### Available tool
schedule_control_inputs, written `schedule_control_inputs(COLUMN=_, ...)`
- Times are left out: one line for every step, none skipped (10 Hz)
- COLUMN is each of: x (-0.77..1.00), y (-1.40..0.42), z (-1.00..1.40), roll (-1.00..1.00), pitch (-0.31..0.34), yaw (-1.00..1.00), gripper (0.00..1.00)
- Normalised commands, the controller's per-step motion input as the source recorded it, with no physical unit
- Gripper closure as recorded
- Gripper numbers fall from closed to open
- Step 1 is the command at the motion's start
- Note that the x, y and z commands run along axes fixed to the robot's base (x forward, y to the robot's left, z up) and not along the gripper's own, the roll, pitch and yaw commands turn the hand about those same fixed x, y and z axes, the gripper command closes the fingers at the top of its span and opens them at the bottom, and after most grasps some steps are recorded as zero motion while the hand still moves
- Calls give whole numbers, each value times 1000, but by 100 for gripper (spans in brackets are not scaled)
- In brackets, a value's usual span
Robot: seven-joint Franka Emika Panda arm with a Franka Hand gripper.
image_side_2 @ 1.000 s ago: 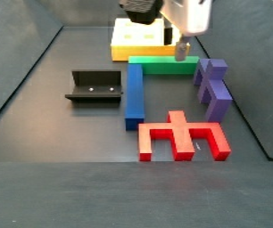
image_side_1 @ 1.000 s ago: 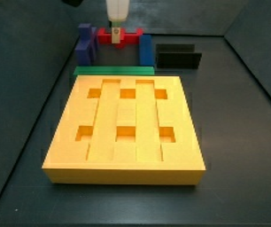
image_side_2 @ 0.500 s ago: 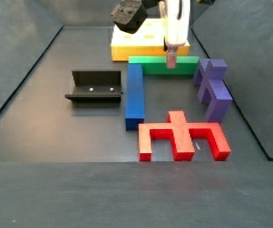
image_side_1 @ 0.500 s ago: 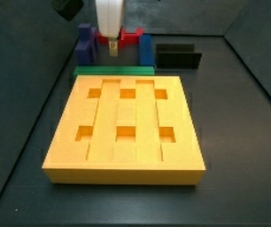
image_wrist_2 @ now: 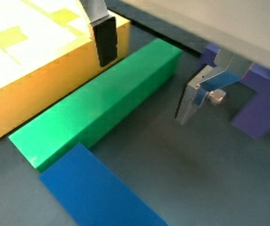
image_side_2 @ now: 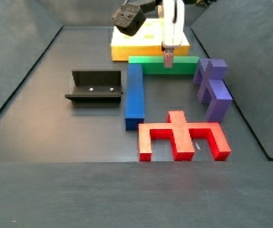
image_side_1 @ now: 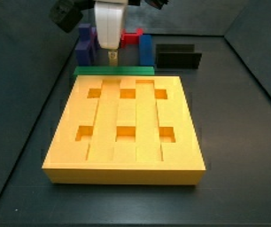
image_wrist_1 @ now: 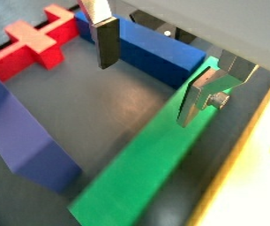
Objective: Pick up the green object. Move up. Move to above the board. Insert the green object.
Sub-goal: Pick up the green object.
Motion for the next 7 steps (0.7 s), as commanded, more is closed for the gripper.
schedule_control_inputs(x=14, y=-346, z=-189, roll=-47, pitch=0, yaw=411, gripper=0)
schedule_control_inputs(x=71, y=-223, z=-83, roll=-51, pitch=0, yaw=400, gripper=0)
schedule_control_inputs(x=0, y=-20, z=-114, roll=-33, pitch=0, yaw=277, gripper=0)
schedule_control_inputs(x=-23, y=29, z=-223, roll=-66, pitch=-39, yaw=137, gripper=0)
schedule_control_inputs(x=-74, y=0, z=-186, roll=-67, pitch=-54, yaw=66, gripper=0)
schedule_control_inputs(x=-57, y=0, z=-189, roll=-100, pitch=-66, yaw=37, gripper=0)
schedule_control_inputs(x=-26, y=-46, z=-154, roll=-104, pitch=-56, yaw=3, gripper=0)
